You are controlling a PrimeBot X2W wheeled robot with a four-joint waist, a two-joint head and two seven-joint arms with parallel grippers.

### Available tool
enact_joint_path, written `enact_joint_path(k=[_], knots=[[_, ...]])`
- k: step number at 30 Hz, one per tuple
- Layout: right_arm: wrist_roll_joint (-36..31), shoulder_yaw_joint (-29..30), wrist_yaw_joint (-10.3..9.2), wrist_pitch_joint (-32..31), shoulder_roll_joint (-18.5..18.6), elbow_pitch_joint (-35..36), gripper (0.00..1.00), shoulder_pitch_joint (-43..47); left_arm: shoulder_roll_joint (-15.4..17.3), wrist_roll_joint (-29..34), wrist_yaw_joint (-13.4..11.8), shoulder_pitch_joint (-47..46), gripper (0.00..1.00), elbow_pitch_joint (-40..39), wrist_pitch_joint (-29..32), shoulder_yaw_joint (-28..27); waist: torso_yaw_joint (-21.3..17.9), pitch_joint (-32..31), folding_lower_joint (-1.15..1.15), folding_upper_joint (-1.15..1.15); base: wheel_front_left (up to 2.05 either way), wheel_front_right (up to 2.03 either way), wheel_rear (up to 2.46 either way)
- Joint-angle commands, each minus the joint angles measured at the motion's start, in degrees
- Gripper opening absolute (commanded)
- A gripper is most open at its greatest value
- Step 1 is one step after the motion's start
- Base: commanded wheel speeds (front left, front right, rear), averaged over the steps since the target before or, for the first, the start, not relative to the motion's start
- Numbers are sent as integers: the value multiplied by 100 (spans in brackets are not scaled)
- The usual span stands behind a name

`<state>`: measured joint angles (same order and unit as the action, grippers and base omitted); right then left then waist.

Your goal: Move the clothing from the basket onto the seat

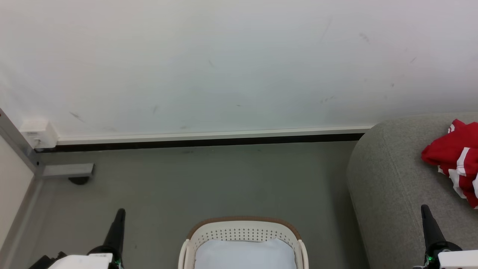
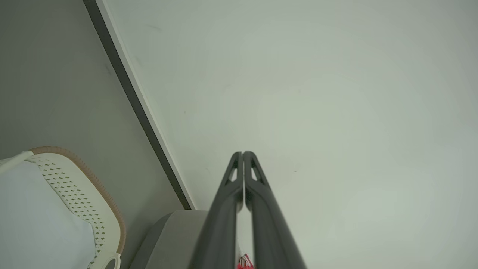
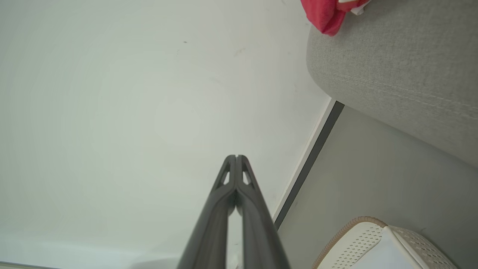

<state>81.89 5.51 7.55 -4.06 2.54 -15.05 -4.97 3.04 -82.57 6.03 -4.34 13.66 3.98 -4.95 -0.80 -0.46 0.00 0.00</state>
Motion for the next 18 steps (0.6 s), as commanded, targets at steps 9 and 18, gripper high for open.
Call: enact_joint_path(k=[9, 18], knots=[[480, 60, -10, -119, 51, 77, 0, -110, 4, -446, 88, -137, 0, 14, 130, -95, 31, 25, 0, 0, 0, 0, 0], [859, 98, -11, -209, 53, 109, 0, -138, -7, -795, 139, -191, 0, 34, 221, -150, 61, 48, 0, 0, 0, 0, 0]])
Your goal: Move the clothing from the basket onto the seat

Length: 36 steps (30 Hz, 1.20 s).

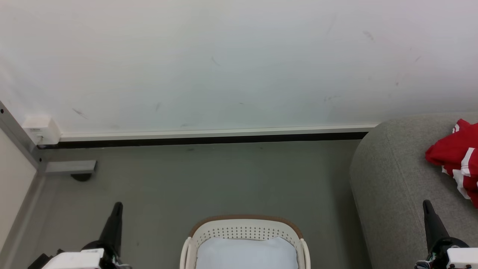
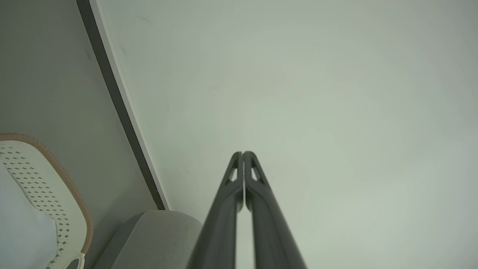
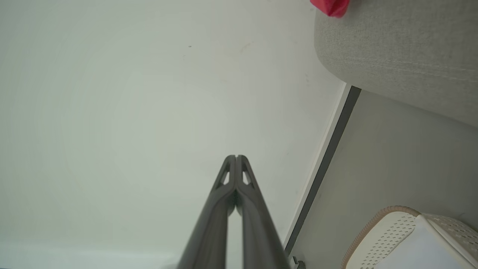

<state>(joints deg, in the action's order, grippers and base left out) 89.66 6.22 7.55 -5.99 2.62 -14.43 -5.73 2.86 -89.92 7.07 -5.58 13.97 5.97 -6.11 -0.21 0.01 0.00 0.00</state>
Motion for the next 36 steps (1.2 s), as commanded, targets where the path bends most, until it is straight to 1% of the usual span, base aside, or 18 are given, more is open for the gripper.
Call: enact_joint_path(k=[1, 6, 36], knots=[[131, 31, -11, -32, 46, 50, 0, -67, 9, -105, 41, -74, 0, 6, 34, -39, 5, 4, 0, 0, 0, 0, 0], [306, 49, -12, -77, 46, 63, 0, -85, 4, -299, 65, -101, 0, 16, 82, -66, 21, 17, 0, 0, 0, 0, 0], [282, 45, -12, -73, 44, 57, 0, -81, 5, -285, 58, -97, 0, 14, 79, -60, 21, 17, 0, 0, 0, 0, 0]])
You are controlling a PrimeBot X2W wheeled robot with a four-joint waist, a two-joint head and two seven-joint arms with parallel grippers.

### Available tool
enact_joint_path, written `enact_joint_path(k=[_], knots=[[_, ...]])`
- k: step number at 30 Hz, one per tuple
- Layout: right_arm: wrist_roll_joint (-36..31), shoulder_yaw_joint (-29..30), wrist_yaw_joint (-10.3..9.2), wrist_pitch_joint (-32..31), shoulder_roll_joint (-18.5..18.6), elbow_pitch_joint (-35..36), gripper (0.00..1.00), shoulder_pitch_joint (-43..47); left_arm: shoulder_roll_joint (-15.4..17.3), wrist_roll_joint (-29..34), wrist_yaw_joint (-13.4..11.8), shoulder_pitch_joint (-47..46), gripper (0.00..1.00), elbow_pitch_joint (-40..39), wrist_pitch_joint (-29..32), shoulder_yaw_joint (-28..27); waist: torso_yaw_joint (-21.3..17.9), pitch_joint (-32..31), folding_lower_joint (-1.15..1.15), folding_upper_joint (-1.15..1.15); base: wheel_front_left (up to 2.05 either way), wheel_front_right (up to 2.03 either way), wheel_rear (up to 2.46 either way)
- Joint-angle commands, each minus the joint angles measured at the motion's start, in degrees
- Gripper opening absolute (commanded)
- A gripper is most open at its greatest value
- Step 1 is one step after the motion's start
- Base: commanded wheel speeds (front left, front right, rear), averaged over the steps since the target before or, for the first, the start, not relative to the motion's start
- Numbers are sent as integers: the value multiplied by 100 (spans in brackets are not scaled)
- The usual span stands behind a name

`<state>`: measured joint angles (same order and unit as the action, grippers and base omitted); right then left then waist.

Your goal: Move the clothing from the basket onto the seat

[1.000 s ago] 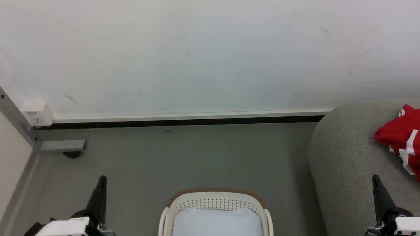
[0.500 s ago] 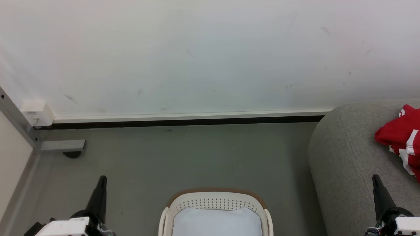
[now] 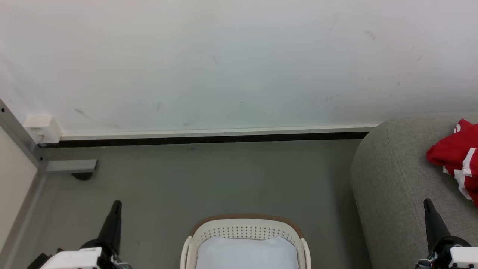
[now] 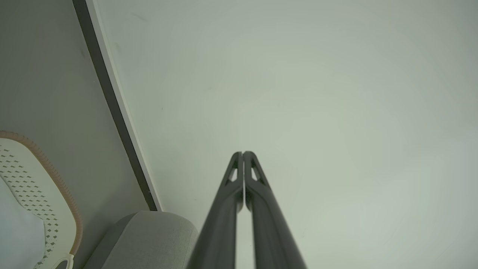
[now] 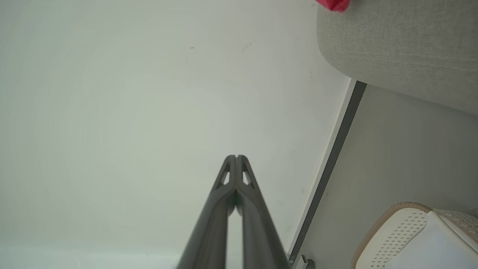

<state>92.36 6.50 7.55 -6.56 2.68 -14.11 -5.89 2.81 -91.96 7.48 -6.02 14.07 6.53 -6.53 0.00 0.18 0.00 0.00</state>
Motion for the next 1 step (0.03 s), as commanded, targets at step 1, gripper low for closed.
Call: enact_joint_path(k=[1], knots=[[11, 18, -12, -15, 38, 25, 0, -65, 10, -81, 18, -53, 0, 4, 22, -18, 0, 0, 0, 0, 0, 0, 0]])
